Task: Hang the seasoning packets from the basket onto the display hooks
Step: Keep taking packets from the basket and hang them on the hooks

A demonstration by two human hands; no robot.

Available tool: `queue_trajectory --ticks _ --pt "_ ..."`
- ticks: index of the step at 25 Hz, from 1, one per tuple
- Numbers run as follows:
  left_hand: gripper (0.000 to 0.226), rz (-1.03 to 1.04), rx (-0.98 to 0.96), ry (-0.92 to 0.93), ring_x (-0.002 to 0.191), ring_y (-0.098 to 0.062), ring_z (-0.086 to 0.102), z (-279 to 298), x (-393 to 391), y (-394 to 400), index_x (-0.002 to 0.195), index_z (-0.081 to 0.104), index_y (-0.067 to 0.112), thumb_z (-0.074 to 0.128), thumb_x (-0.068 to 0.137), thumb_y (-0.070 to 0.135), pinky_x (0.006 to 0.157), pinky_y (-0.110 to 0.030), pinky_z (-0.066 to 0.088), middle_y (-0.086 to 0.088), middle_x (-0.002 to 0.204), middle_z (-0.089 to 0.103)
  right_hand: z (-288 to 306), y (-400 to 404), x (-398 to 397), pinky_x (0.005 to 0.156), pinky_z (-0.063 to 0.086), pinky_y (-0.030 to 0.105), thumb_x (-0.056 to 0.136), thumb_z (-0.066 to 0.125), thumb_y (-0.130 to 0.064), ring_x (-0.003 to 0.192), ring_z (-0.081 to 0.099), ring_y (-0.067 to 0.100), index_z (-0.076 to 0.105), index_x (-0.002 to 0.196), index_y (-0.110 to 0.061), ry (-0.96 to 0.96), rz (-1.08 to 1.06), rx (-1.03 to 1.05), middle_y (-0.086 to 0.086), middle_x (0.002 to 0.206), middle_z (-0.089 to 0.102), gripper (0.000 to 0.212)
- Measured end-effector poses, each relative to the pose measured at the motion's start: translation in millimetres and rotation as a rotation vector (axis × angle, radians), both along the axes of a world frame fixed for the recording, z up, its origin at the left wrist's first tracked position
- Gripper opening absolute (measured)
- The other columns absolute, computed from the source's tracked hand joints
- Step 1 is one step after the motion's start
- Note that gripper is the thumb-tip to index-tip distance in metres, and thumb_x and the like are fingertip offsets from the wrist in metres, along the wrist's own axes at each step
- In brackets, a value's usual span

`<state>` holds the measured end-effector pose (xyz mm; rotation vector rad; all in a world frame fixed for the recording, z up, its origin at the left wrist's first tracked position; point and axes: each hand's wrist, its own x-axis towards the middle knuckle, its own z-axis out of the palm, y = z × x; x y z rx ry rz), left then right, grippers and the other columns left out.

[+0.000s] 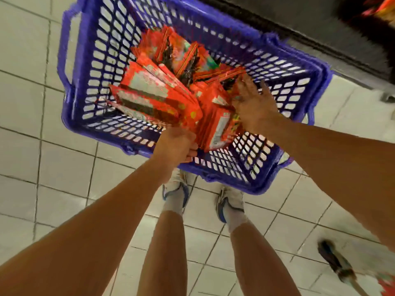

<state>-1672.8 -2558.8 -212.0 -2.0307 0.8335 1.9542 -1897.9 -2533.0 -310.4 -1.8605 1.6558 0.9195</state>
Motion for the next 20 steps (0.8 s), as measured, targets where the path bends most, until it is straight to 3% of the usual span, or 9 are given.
queue_trajectory --ticks 2,4,5,8,11,13,15,17,20 --pt "0.012 0.037 0.024 0.011 0.072 -0.02 0.063 -2 2 0 0.096 0.062 0.008 0.051 0.101 0.01 0.07 -0.032 0.055 -0.008 0.086 0.065 14 -6 -10 0.12 0.013 0.062 0.094 0.05 -0.024 0.151 0.026 0.032 0.048 0.146 -0.025 -0.047 0.028 -0.095 0.013 0.157 0.042 0.052" --pt "0.012 0.108 -0.014 0.02 0.074 -0.024 0.061 4 2 -6 0.089 0.063 0.01 0.055 0.096 0.005 0.07 -0.035 0.053 -0.011 0.086 0.065 42 -11 -24 0.109 0.037 0.056 0.09 0.056 -0.021 0.119 0.061 0.036 0.068 0.123 -0.023 -0.263 -0.086 -0.182 0.016 0.118 0.07 0.035" --pt "0.011 0.068 -0.077 0.018 0.077 -0.024 0.061 6 1 -10 0.089 0.063 0.012 0.059 0.093 0.003 0.071 -0.036 0.054 -0.009 0.086 0.066 57 -14 -33 0.098 0.048 0.051 0.089 0.058 -0.018 0.103 0.067 0.038 0.072 0.114 -0.017 -0.397 -0.215 -0.168 0.018 0.104 0.073 0.028" --pt "0.024 0.025 -0.137 0.132 0.077 -0.02 0.06 21 -5 -18 0.09 0.065 0.021 0.068 0.07 0.008 0.067 -0.032 0.05 0.01 0.073 0.068 90 -22 -41 0.079 0.052 0.041 0.088 0.068 0.0 0.087 0.067 0.029 0.067 0.101 0.002 -0.73 -0.727 -0.009 0.022 0.092 0.069 0.013" --pt "0.048 0.296 -0.005 0.218 0.092 -0.025 0.073 26 -9 -19 0.114 0.065 0.016 0.072 0.07 -0.002 0.079 -0.037 0.056 0.003 0.095 0.077 102 -18 -17 0.069 0.052 0.025 0.09 0.067 0.003 0.069 0.064 0.006 0.066 0.092 -0.007 -0.934 -1.157 0.108 0.003 0.076 0.069 0.01" --pt "0.041 0.533 -0.044 0.223 0.091 -0.028 0.074 22 -4 -20 0.111 0.066 0.008 0.066 0.076 -0.013 0.078 -0.041 0.061 -0.007 0.099 0.075 94 -10 1 0.072 0.054 0.027 0.094 0.066 -0.005 0.076 0.068 0.012 0.068 0.092 -0.013 -0.951 -1.33 0.159 -0.001 0.082 0.072 0.008" --pt "0.032 0.62 -0.128 0.185 0.088 -0.03 0.072 16 8 -25 0.101 0.066 0.008 0.063 0.078 -0.013 0.076 -0.042 0.062 -0.01 0.094 0.073 75 -3 14 0.078 0.055 0.032 0.095 0.066 -0.018 0.085 0.069 0.016 0.069 0.095 -0.018 -0.837 -1.548 0.067 0.001 0.096 0.074 0.003" --pt "0.029 0.59 -0.211 0.151 0.085 -0.029 0.074 10 22 -30 0.096 0.067 0.012 0.062 0.08 -0.012 0.074 -0.044 0.062 -0.007 0.089 0.075 53 10 26 0.08 0.058 0.038 0.095 0.065 -0.025 0.088 0.069 0.019 0.066 0.108 -0.015 -0.656 -1.815 0.038 0.006 0.106 0.074 0.016" --pt "0.026 0.524 -0.268 0.139 0.077 -0.024 0.074 2 38 -35 0.096 0.067 0.014 0.06 0.084 -0.008 0.07 -0.043 0.061 -0.003 0.083 0.075 24 27 46 0.09 0.053 0.049 0.095 0.064 -0.041 0.09 0.063 0.026 0.056 0.121 -0.015 -0.597 -2.096 0.277 0.008 0.111 0.067 0.038"
